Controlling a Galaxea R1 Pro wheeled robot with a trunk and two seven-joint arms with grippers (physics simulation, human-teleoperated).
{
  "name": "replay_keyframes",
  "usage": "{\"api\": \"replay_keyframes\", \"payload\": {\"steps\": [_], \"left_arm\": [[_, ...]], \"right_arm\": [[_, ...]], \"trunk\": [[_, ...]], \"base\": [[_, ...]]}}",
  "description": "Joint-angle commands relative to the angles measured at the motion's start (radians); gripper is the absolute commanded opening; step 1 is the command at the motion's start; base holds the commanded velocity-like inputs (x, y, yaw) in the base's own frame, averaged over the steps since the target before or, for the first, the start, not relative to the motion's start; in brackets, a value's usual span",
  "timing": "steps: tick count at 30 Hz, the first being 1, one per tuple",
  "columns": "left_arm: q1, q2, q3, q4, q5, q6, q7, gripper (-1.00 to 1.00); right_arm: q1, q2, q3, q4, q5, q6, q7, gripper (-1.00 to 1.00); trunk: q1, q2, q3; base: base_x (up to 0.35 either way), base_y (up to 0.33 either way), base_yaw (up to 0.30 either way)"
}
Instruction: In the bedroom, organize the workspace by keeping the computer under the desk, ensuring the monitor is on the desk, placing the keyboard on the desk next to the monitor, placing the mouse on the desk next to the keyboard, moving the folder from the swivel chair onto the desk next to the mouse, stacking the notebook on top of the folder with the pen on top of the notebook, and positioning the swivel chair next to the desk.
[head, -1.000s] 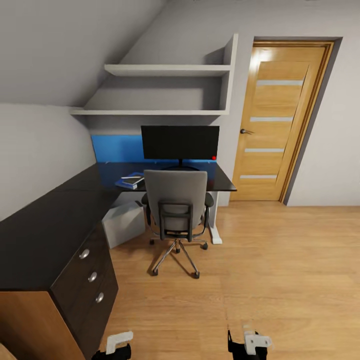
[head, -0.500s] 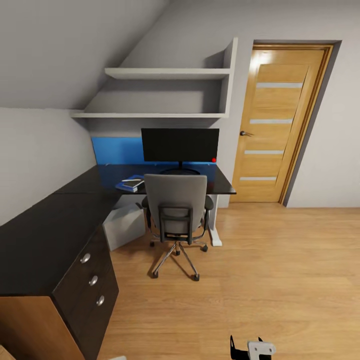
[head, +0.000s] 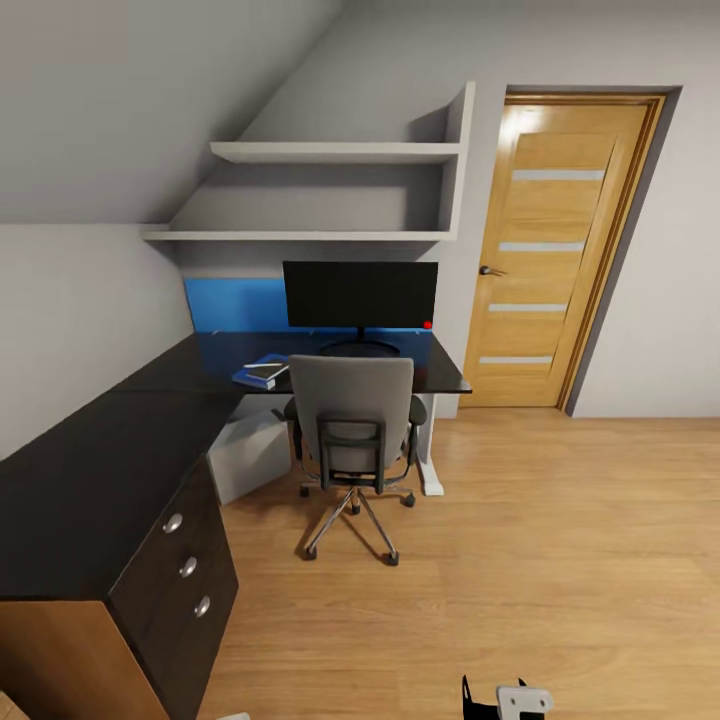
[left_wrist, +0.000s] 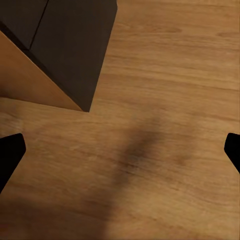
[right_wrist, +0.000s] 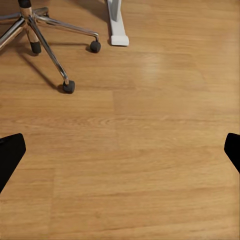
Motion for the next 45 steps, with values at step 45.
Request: {"api": "replay_keyframes", "payload": {"steps": [45], "left_arm": [[-0.001, 0.012, -0.009, 0.000, 0.007, -0.003, 0.003, 1.00]], "right_arm": [[-0.001, 0.001, 0.008, 0.002, 0.002, 0.000, -0.009, 1.00]], "trunk": [[0.000, -0.001, -0.001]], "base": [[0.000, 0.000, 0.000]]}}
